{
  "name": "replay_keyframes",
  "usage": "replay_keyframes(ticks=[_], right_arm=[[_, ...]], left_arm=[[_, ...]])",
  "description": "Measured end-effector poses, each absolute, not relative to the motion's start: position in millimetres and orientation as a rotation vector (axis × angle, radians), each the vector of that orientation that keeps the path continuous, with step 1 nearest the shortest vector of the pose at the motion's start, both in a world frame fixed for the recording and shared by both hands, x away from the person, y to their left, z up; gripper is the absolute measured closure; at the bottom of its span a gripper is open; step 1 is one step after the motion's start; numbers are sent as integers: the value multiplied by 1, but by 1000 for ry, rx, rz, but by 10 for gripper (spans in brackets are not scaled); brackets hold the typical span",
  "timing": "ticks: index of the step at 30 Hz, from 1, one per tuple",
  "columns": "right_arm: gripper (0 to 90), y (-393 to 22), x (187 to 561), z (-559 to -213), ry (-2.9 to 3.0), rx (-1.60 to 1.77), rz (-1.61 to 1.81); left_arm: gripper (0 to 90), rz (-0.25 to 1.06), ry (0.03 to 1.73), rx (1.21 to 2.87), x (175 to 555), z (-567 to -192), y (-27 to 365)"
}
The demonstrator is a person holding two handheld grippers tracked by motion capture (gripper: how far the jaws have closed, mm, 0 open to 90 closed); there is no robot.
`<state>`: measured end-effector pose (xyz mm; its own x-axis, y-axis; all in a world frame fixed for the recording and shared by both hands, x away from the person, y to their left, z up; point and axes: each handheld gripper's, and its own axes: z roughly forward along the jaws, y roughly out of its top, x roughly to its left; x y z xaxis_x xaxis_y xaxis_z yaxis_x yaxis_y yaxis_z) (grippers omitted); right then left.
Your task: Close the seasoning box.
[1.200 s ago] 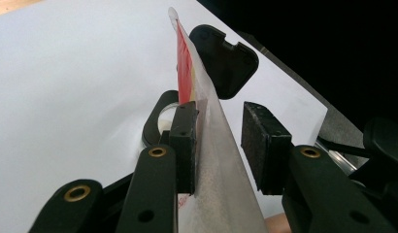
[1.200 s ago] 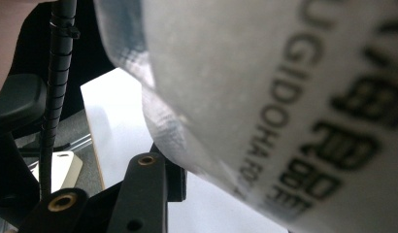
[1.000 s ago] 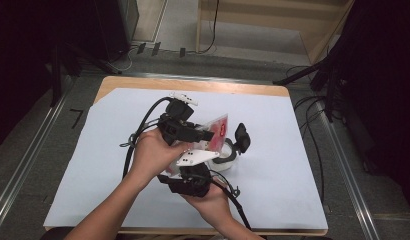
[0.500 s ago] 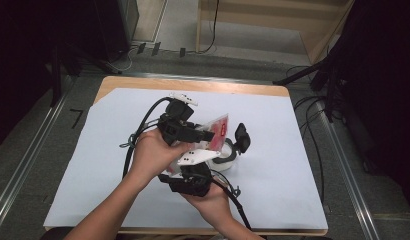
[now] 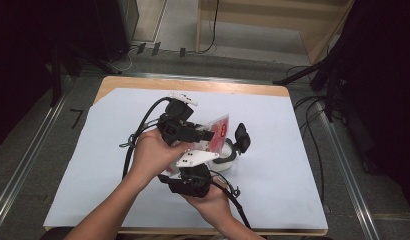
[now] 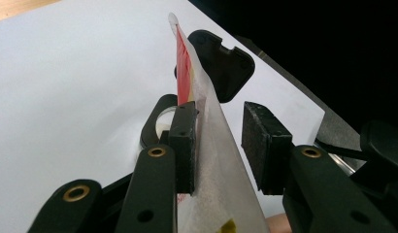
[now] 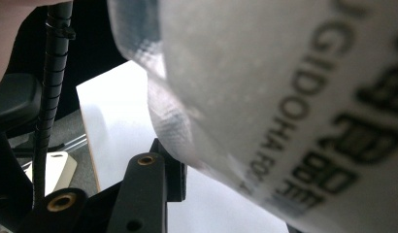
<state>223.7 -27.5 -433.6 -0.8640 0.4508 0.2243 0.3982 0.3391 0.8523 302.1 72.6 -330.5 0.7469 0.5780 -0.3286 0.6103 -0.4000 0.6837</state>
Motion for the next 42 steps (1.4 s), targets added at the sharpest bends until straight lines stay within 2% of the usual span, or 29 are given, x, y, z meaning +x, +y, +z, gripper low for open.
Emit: replay_keyframes(ticks=[42], right_arm=[[640,-27,223,-434,2522,808,1586]], left_arm=[[678,-43,896,2105,302,-330,72]])
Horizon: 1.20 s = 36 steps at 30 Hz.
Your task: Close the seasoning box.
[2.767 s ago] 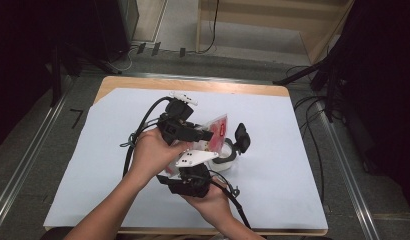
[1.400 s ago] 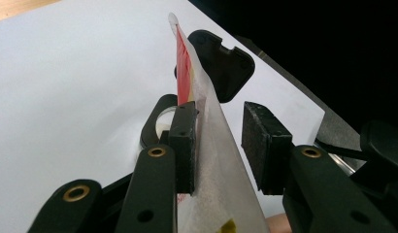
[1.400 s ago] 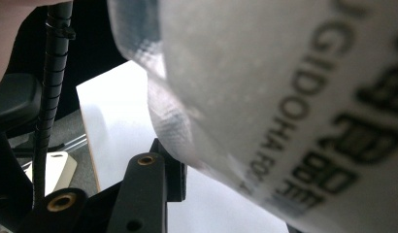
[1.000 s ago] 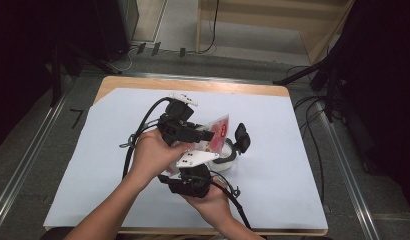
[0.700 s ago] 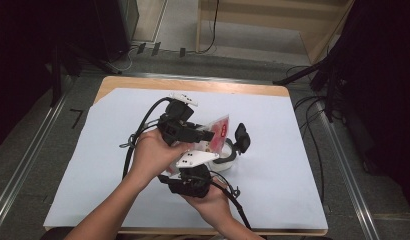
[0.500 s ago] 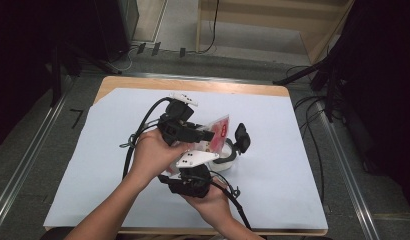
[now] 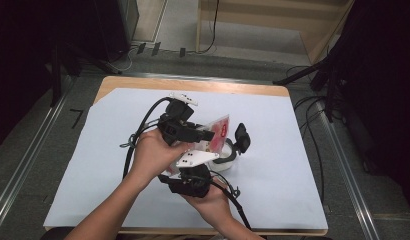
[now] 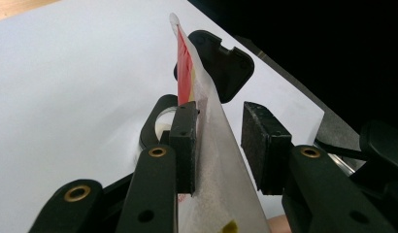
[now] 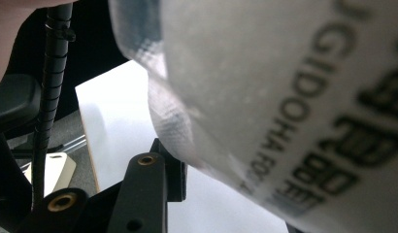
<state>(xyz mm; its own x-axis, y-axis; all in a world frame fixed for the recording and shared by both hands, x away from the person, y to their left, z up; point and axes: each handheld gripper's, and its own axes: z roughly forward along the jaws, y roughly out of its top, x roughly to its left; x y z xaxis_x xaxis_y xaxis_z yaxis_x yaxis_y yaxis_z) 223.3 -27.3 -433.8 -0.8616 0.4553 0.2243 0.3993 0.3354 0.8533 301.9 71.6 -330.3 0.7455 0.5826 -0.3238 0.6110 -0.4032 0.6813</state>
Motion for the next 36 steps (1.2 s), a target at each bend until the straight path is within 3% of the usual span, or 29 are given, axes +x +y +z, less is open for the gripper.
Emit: replay_keyframes(ticks=[36], right_arm=[[642,-28,224,-433,2523,833,1600]], left_arm=[[668,-42,898,2107,302,-330,71]])
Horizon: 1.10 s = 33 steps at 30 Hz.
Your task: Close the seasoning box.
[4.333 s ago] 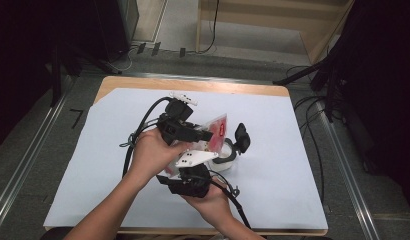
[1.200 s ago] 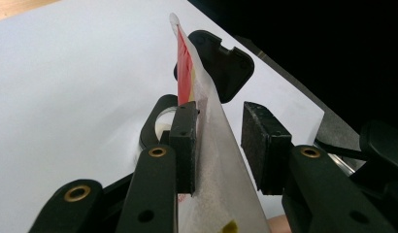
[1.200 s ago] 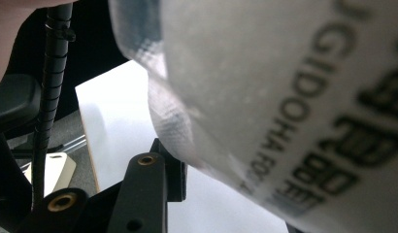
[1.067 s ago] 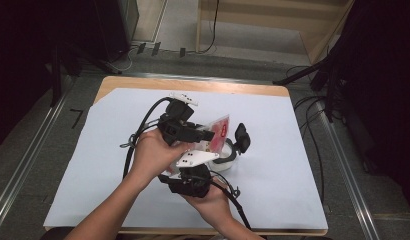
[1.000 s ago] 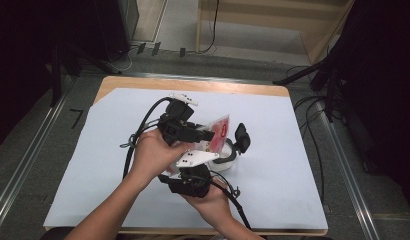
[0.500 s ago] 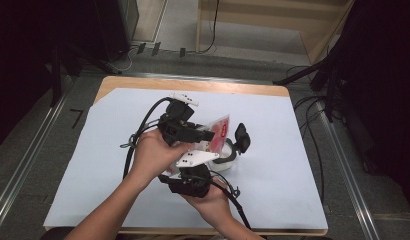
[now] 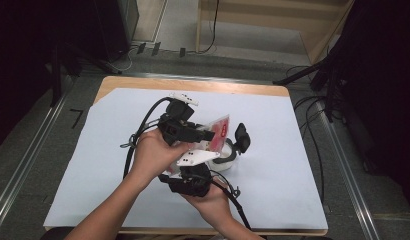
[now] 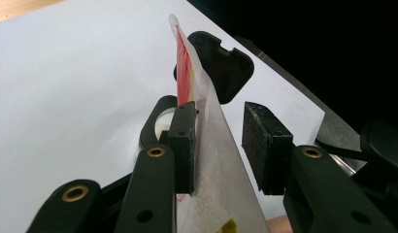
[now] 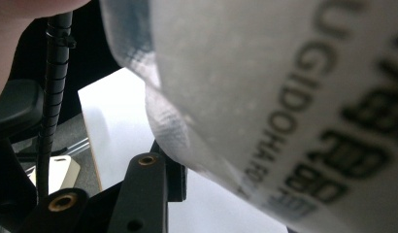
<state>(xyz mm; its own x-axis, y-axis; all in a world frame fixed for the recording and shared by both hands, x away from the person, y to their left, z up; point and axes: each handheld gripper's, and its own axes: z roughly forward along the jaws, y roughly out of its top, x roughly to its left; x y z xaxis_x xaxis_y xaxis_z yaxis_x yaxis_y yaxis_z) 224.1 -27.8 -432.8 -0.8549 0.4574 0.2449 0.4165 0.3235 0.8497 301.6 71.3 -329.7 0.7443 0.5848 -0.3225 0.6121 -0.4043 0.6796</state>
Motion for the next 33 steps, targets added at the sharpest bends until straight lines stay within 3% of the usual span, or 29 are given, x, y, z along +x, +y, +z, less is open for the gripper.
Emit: replay_keyframes(ticks=[13,33], right_arm=[[643,-29,226,-432,2522,853,1619],[633,-28,223,-433,2517,842,1599]], left_arm=[[637,-48,895,2103,301,-329,72],[724,-24,894,2113,300,-329,72]])
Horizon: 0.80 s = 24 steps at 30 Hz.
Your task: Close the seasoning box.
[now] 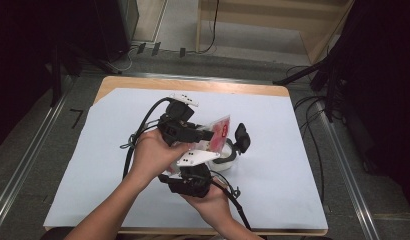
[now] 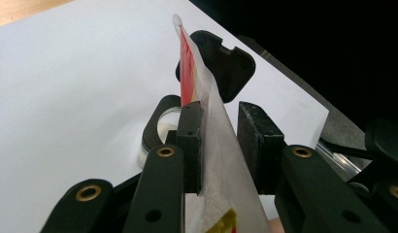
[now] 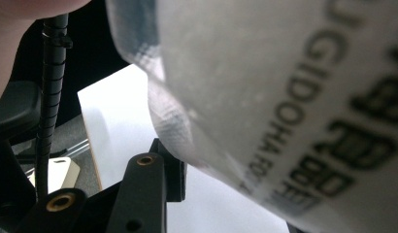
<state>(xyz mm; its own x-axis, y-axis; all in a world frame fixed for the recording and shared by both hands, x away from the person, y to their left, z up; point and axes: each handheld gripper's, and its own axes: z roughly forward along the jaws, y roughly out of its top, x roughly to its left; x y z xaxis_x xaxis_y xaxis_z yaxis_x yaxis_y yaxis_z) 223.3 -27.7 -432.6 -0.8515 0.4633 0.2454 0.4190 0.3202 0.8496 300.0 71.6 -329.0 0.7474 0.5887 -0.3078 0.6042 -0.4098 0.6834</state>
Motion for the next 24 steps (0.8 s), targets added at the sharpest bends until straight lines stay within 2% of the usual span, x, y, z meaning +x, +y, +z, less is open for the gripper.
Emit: replay_keyframes(ticks=[24], right_arm=[[638,-27,223,-432,2515,828,1580]], left_arm=[[727,-38,902,2093,305,-330,76]])
